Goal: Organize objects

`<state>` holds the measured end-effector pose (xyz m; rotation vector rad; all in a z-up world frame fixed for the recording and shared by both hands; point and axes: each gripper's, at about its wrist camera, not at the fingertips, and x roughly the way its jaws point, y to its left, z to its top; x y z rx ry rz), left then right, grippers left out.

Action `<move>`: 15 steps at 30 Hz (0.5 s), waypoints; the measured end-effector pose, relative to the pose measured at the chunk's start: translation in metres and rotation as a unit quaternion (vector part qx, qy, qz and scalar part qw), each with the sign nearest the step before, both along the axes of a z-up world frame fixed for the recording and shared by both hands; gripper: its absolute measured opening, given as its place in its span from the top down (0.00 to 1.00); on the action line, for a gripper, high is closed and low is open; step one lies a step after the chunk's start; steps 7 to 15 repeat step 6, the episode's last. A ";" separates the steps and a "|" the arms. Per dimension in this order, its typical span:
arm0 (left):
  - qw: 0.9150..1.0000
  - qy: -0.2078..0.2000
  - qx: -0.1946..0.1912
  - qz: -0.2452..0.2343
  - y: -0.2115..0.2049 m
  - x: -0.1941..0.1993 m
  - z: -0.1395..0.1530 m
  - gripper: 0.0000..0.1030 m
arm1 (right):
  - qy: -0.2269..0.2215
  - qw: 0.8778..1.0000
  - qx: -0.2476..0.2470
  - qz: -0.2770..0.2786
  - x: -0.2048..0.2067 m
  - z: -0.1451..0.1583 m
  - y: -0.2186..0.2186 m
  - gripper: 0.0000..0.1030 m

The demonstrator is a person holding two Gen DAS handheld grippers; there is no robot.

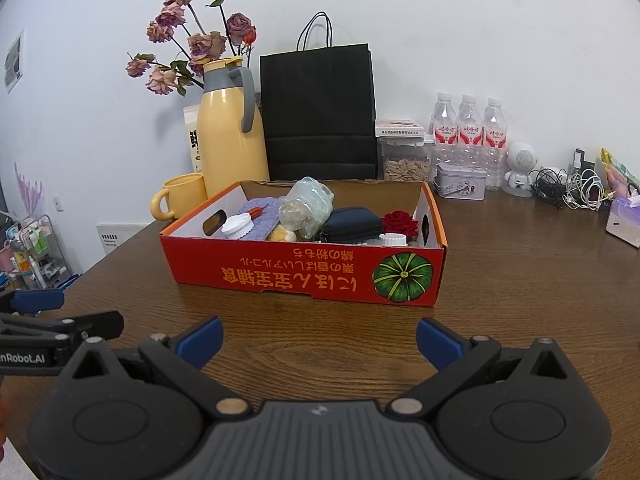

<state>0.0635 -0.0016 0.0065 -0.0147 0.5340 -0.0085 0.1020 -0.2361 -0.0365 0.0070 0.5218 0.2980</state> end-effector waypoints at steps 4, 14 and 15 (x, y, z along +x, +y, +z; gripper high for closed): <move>1.000 0.001 0.000 -0.001 -0.001 -0.001 0.000 0.00 | 0.000 1.000 0.000 0.000 0.000 0.000 0.000 0.00; 1.000 -0.001 0.001 -0.001 -0.001 -0.001 0.000 0.00 | 0.000 1.000 0.000 0.000 0.000 0.000 0.000 0.00; 1.000 -0.001 0.001 -0.001 -0.001 -0.001 0.000 0.00 | 0.000 1.000 0.000 0.000 0.000 0.000 0.000 0.00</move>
